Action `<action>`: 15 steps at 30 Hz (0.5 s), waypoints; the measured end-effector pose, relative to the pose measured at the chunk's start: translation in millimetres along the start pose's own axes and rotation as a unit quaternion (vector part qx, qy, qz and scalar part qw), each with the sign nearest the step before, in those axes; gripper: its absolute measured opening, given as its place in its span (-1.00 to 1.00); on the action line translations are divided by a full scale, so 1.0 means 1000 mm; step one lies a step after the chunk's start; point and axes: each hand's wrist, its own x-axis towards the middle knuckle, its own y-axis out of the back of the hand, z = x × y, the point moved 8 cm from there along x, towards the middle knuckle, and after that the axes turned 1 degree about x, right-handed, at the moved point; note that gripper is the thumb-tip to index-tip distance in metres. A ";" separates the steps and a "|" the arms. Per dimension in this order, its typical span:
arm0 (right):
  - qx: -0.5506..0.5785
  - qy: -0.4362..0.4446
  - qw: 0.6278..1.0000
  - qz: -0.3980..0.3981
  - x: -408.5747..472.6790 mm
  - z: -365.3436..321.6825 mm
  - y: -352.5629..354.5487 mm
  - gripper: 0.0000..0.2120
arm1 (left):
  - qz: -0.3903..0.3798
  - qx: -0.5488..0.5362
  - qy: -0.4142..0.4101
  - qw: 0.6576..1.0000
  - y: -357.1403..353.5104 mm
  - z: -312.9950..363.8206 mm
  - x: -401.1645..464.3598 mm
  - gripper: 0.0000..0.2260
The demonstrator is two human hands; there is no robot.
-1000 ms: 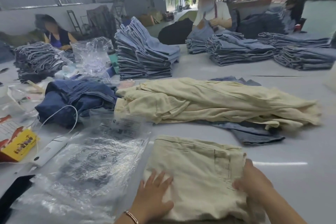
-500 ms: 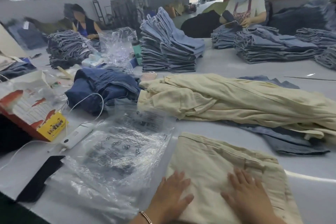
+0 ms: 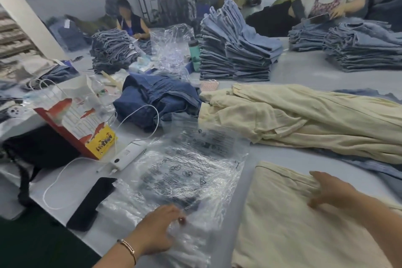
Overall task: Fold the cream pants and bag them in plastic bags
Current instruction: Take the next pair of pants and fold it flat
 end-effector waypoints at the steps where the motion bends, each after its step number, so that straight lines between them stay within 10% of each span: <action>1: -0.004 -0.007 1.000 -0.012 0.005 -0.001 0.000 0.00 | -0.002 0.003 -0.009 1.000 0.001 -0.001 0.000 -0.45; 9: -0.156 0.042 0.981 0.110 -0.010 -0.034 0.006 -0.81 | 0.062 0.042 -0.062 0.995 0.011 -0.012 0.007 -0.76; 12: -0.216 0.093 0.959 0.156 -0.038 -0.042 0.000 -0.67 | 0.077 0.006 -0.060 0.995 0.015 -0.016 0.010 -0.75; 15: -0.248 0.090 0.961 0.085 -0.067 -0.038 -0.007 0.09 | 0.080 -0.029 -0.046 0.995 0.018 -0.011 0.017 -0.82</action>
